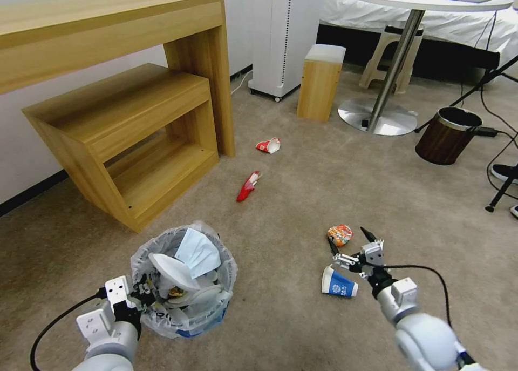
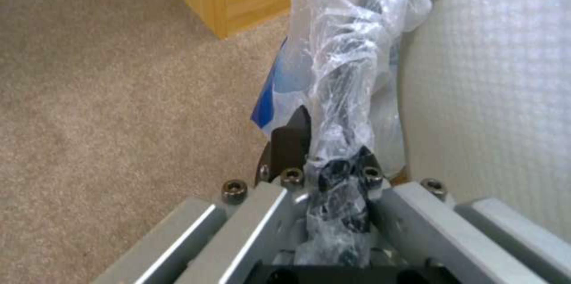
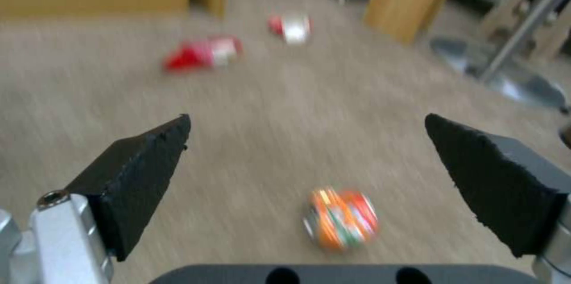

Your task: Pick up the trash bin and place the garbage on the floor into it.

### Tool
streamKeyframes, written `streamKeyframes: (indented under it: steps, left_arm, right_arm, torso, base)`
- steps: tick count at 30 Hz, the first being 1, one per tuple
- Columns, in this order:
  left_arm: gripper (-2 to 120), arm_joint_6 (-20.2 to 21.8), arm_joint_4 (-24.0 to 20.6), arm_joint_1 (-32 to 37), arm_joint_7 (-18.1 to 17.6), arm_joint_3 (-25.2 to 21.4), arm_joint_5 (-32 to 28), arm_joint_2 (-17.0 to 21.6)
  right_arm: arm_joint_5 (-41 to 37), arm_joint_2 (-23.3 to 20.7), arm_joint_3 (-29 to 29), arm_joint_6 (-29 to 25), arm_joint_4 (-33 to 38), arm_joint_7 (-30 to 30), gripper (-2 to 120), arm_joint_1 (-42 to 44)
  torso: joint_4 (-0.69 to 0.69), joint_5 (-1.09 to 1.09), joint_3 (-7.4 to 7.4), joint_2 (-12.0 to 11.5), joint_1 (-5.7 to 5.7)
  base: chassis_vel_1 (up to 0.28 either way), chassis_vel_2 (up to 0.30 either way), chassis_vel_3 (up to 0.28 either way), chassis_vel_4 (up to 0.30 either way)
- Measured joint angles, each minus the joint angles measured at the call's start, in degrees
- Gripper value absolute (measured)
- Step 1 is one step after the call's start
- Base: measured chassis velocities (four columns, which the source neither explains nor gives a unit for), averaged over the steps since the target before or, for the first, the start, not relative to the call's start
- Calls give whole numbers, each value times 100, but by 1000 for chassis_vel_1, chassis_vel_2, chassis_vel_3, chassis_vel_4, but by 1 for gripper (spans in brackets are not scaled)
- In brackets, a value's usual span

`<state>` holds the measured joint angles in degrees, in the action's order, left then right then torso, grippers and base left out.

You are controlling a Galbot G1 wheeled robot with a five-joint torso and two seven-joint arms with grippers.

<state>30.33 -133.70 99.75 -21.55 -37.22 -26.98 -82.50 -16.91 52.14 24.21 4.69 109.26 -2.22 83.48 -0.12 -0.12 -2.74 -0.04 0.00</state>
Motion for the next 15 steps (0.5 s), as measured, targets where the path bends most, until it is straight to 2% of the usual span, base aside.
streamKeyframes:
  steps: [3,5,6,7,8,10,11,15]
  left_arm:
    - [0,-18,2,-2,3,-5,-3,-1]
    - [0,-37,13,-6,6,7,4,-11]
    - [0,-37,13,-6,6,7,4,-11]
    - [0,-45,24,-7,7,23,19,-21]
    - [0,-49,35,-7,7,30,32,-24]
    - [0,-57,49,-1,7,24,51,-22]
    - [0,-57,49,-1,7,24,51,-22]
    - [0,-58,69,13,-4,-17,61,-12]
  right_arm:
    - [15,-166,37,425,-128,120,100,-71]
    - [82,-256,150,779,-376,994,100,-192]
    - [82,-256,150,779,-376,994,100,-192]
    - [194,-263,193,847,-669,1715,100,-343]
    - [282,-224,149,681,-1042,2287,100,-521]
    - [495,-117,48,320,-1690,3027,100,-810]
    - [495,-117,48,320,-1690,3027,100,-810]
    - [774,25,-57,45,-2531,3859,100,-1221]
  torso:
    - [0,0,0,0,0]
    - [0,1,0,0,0]
    - [0,1,0,0,0]
    - [0,0,0,0,0]
    - [0,0,0,0,0]
    - [0,4,-1,0,0]
    - [0,4,-1,0,0]
    - [0,2,-1,0,0]
  base:
    - [0,0,0,0]
    - [0,0,0,0]
    - [0,0,0,0]
    - [0,0,0,0]
    - [0,0,0,0]
    - [0,0,0,0]
    - [0,0,0,0]
    - [0,0,0,0]
